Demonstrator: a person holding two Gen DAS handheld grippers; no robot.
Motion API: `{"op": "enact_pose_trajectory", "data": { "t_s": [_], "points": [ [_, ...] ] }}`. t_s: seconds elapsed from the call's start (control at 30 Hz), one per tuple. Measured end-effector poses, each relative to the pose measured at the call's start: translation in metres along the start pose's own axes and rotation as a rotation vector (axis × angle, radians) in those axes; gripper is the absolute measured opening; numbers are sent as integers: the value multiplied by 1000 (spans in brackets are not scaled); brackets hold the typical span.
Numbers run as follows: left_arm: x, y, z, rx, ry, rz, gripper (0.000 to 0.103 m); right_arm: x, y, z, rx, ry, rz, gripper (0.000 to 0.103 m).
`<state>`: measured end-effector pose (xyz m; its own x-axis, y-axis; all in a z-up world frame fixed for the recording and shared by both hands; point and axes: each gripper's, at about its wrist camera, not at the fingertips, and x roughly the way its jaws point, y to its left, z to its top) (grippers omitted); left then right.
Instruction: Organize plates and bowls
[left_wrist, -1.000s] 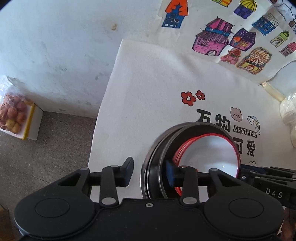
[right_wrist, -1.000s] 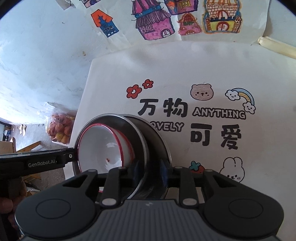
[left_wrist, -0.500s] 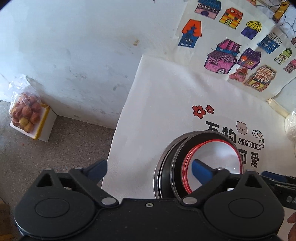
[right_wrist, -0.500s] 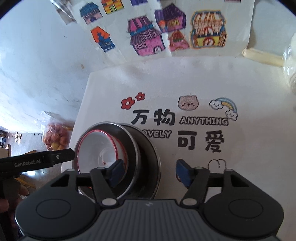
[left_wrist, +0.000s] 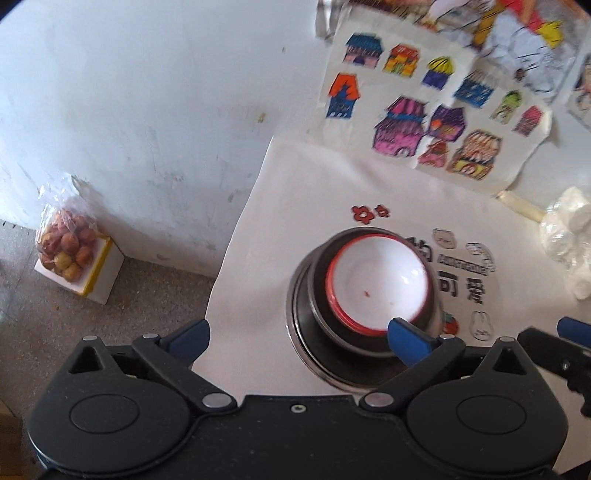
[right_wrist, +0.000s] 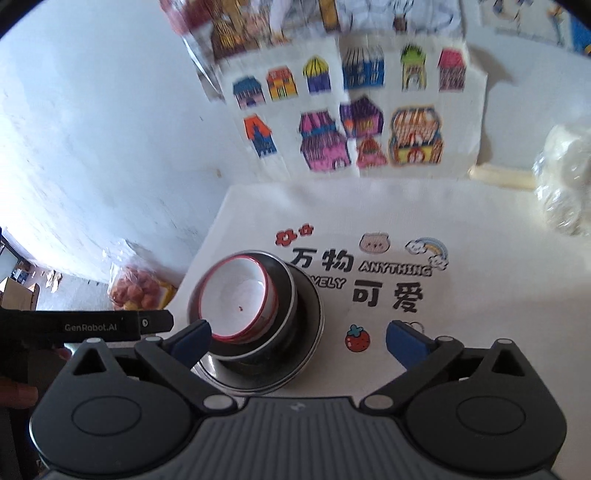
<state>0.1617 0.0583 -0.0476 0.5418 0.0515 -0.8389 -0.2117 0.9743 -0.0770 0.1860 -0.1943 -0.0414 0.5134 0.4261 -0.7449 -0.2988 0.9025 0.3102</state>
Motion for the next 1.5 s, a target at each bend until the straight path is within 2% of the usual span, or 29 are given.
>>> {"op": "enact_pose_trajectory", "data": {
  "t_s": [0.23,0.4,0.53,0.77,0.87,1.0,1.2,1.5],
  "points": [
    [-51,-1,-39,7,-88,-18,102,-52,7,-29,-33,-160,-73,103],
    [-80,4,-60,46,-169,-27,102,-79,13,-50,-32,-196,-93,103],
    [-92,13,-67,61,-214,-66,102,-96,20,-66,-48,-218,-117,103],
    [-94,41,-77,170,-228,-136,102,-114,40,-88,24,-276,-192,103],
    [-94,60,-80,231,-203,-193,102,-111,59,-107,82,-287,-234,103],
    [-103,80,-80,272,-226,-258,102,-108,91,-129,135,-298,-281,103],
    [-107,97,-81,282,-211,-333,102,-117,128,-146,145,-303,-311,103],
    [-109,102,-90,323,-220,-377,102,-128,146,-162,183,-296,-332,103]
  ]
}}
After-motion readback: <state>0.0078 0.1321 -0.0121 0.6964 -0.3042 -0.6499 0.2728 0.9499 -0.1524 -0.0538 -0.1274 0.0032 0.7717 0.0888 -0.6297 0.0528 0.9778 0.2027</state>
